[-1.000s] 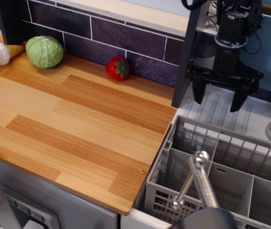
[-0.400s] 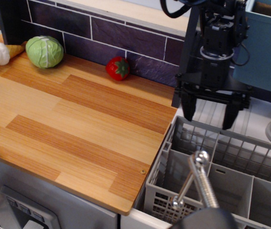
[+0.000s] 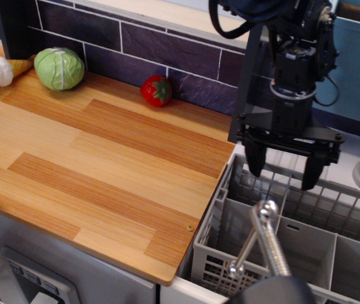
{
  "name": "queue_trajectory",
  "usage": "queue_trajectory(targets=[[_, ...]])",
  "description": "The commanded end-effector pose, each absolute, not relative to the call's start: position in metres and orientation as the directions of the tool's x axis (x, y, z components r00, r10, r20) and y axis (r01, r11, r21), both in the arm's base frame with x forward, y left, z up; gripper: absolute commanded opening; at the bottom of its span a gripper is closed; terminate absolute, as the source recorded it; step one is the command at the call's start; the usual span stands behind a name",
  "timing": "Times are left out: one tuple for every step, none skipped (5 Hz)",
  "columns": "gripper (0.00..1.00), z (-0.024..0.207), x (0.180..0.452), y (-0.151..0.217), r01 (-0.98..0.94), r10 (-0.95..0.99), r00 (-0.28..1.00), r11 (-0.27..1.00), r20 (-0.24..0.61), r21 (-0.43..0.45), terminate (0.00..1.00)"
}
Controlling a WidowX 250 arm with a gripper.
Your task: Move drying rack out of sink
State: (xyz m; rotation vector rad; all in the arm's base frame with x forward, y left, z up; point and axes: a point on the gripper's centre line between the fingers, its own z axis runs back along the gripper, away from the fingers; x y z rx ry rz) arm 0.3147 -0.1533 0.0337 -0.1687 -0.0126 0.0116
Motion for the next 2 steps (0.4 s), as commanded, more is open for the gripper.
queue_trajectory(targets=[[1.00, 0.016, 0.319, -0.175, -0.044, 0.048, 0.999, 0.984, 0.018, -0.175, 0.00], [1.00, 0.004, 0.316, -0.175, -0.045, 0.047, 0.999, 0.988, 0.008, -0.150, 0.00]])
